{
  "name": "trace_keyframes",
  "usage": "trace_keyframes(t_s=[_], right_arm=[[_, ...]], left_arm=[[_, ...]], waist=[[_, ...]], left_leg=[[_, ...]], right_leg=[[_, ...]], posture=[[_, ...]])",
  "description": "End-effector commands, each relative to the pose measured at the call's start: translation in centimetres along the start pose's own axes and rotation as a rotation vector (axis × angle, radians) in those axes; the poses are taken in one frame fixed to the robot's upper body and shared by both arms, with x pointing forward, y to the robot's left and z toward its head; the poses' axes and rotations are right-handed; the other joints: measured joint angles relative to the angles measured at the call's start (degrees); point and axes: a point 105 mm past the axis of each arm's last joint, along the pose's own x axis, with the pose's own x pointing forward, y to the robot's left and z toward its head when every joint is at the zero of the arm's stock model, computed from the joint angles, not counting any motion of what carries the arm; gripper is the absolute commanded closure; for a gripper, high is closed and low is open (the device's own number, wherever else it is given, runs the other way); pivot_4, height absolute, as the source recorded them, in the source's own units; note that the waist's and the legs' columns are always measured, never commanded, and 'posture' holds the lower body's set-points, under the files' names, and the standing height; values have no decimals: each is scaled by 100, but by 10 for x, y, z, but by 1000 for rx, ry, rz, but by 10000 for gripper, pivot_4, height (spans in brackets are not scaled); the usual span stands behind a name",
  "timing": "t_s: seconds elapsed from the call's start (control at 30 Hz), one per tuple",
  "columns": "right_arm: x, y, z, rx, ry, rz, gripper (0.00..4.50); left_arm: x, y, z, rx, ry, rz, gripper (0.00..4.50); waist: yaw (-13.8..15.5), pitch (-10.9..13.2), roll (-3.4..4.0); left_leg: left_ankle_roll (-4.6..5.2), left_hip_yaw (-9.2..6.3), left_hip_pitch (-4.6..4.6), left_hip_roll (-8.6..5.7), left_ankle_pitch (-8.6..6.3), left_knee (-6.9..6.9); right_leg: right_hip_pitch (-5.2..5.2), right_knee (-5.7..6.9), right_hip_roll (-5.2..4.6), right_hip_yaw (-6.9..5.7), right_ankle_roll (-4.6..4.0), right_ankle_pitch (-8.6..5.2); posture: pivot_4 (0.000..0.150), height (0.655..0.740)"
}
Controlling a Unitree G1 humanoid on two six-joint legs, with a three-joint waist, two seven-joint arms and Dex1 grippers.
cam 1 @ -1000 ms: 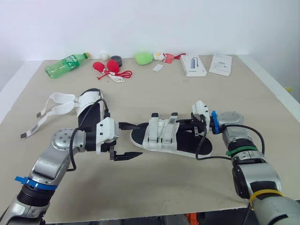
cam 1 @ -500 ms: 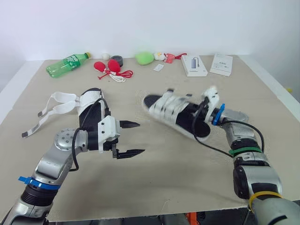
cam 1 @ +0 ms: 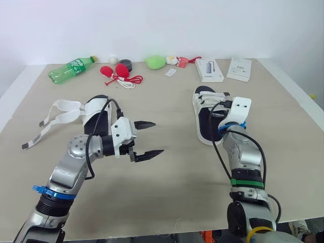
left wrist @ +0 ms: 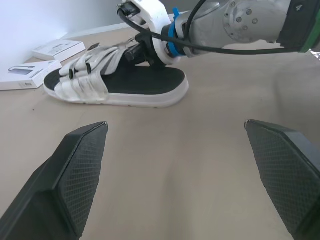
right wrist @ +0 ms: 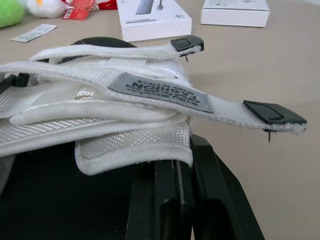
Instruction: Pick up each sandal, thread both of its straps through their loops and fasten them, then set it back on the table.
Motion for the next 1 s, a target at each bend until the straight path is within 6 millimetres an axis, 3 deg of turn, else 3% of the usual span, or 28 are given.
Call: trace_keyframes(t_s=[0.03,0.17,0.3,0.43,0.53,0.7,0.77,0.87,1.0], right_arm=[[-6,-1,23,15,-66,20,37281],[-10,-2,16,-12,-25,46,22025],[-16,-3,13,-54,-1,70,643],[-28,2,12,-97,34,155,186],[-46,13,14,-130,49,328,186],[-91,45,32,-251,-90,865,186],[-109,46,36,-267,-133,1078,186],[-118,45,46,-294,-192,1272,186],[-129,68,54,-251,-170,1552,186]], left_arm=[[2,0,4,32,-15,-2,0],[2,-2,-1,40,2,-14,0],[5,-2,-3,40,-3,-16,0],[6,-2,-6,41,-2,-18,0],[6,-2,-7,42,0,-18,0],[5,2,-10,49,4,3,0],[3,9,-8,38,-6,55,0],[-1,22,-10,5,11,160,0],[-12,37,-15,-61,64,319,0]], waist=[[0,0,0],[1,0,0],[4,0,0],[7,0,0],[8,0,0],[9,0,0],[9,0,-3],[-2,0,-8],[-22,1,-8]], left_leg=[[1,0,0,0,1,1],[4,0,1,0,3,1],[4,0,0,0,3,1],[4,0,0,0,3,1],[4,-1,0,0,3,1],[4,1,0,0,3,1],[4,0,3,0,3,3],[4,3,7,0,3,8],[4,4,13,2,3,29]], right_leg=[[0,0,0,0,0,1],[-1,0,0,0,-1,1],[0,0,0,0,0,1],[-1,0,0,0,0,1],[0,0,0,0,-1,0],[0,-1,0,0,0,-2],[6,-2,0,0,-12,-10],[10,-3,-1,2,-12,-9],[14,-2,1,2,-22,3]], posture=[[1500,7400],[1500,7400],[1500,7400],[1500,7400],[1500,7400],[1500,7400],[1500,7400],[1500,7400],[1500,7400]])
